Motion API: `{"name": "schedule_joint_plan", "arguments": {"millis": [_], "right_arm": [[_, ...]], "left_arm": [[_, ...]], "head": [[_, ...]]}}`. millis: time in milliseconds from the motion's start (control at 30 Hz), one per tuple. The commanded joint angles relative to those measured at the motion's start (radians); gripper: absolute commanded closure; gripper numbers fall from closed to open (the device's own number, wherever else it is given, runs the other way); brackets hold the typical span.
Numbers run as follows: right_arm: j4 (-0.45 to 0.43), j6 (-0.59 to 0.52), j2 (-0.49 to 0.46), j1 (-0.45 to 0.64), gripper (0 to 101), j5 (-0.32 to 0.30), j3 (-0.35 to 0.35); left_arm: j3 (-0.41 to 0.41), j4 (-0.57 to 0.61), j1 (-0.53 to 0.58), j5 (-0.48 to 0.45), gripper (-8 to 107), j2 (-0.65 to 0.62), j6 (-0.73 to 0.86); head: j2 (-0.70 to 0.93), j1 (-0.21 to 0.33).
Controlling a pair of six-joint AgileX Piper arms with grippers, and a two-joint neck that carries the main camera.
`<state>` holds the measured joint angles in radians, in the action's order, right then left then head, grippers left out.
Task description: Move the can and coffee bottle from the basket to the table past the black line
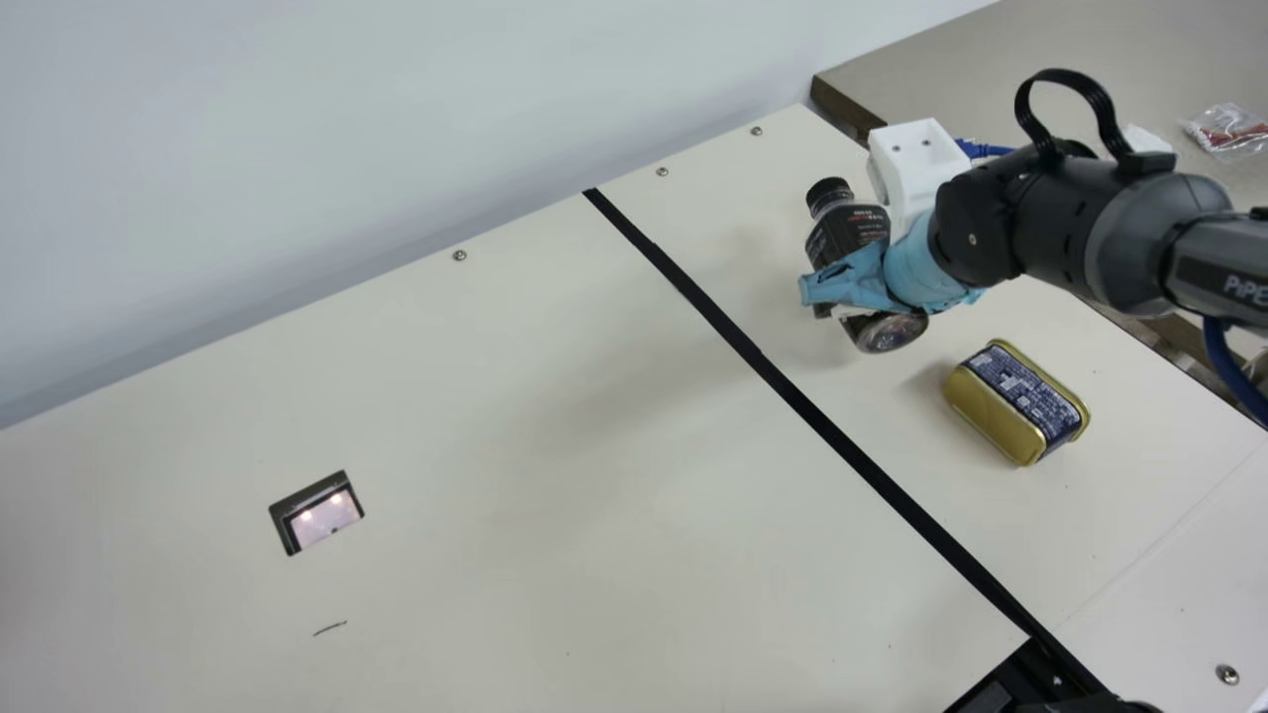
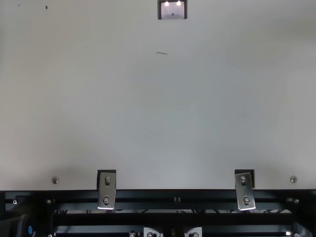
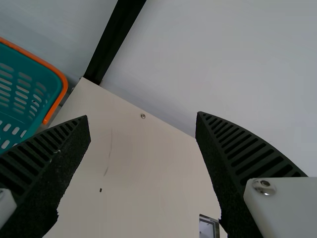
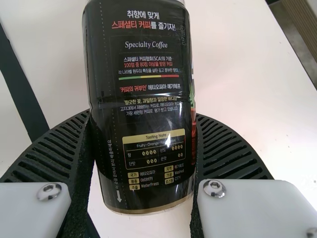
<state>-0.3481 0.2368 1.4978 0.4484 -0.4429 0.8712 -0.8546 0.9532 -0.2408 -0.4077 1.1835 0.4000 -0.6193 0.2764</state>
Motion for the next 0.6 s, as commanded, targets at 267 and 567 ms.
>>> {"name": "schedule_joint_plan", "arguments": {"millis": [267, 567], "right_arm": [[-0.034, 0.006, 0.042, 0.000, 101, 0.013, -0.008], [-0.049, 0.012, 0.052, -0.001, 101, 0.019, -0.025]], "left_arm": [[0.000, 0.000, 0.000, 0.000, 9, 0.000, 0.000], [0.000, 0.000, 0.000, 0.000, 9, 0.000, 0.000]], "head": [[-0.012, 0.022], [-0.012, 0.022]]}}
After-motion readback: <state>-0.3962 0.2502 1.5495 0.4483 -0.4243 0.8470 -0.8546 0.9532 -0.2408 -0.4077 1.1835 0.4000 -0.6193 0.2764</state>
